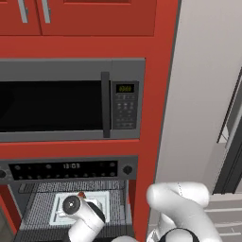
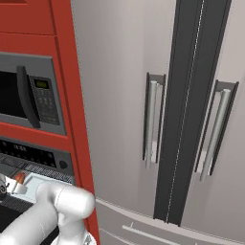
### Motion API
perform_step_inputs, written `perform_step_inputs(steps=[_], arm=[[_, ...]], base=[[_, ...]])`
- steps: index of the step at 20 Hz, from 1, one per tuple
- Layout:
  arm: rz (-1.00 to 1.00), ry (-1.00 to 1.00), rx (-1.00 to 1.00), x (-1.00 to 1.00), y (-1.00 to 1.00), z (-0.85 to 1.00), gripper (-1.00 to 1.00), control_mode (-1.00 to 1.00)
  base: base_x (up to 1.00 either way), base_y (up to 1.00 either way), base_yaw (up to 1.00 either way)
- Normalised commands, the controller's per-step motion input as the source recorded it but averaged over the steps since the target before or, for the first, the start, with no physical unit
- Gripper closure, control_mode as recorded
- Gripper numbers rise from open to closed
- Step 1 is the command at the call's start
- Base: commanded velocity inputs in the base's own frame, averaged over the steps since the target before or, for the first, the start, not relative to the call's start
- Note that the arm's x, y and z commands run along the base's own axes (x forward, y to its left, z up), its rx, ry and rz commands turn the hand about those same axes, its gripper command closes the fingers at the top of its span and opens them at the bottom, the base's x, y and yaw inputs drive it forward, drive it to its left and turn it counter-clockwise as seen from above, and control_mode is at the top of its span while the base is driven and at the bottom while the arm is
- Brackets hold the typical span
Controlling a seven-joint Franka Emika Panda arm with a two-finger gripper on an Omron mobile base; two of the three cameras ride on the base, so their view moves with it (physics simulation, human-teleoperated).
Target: Place the sweet potato on the bottom rack of the oven.
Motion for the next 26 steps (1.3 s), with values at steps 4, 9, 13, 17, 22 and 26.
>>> perform_step_inputs(steps=[4,9,13,17,22,26], arm=[[-0.03,0.0,0.0,0.38,0.01,-0.46,1.0,-1.0],[-0.01,0.02,0.0,0.33,0.0,-0.38,1.0,-1.0],[0.0,0.05,-0.01,0.21,0.02,-0.43,1.0,-1.0],[0.0,0.1,-0.01,0.1,0.0,-0.42,1.0,-1.0],[0.0,0.04,0.0,0.01,0.0,-0.17,1.0,-1.0],[0.0,0.0,0.0,0.07,0.0,-0.24,1.0,-1.0]], base=[[0.0,0.0,0.0],[0.0,0.0,0.0],[0.0,0.0,0.0],[0.0,0.0,0.0],[0.0,0.0,0.0],[0.0,0.0,0.0]])
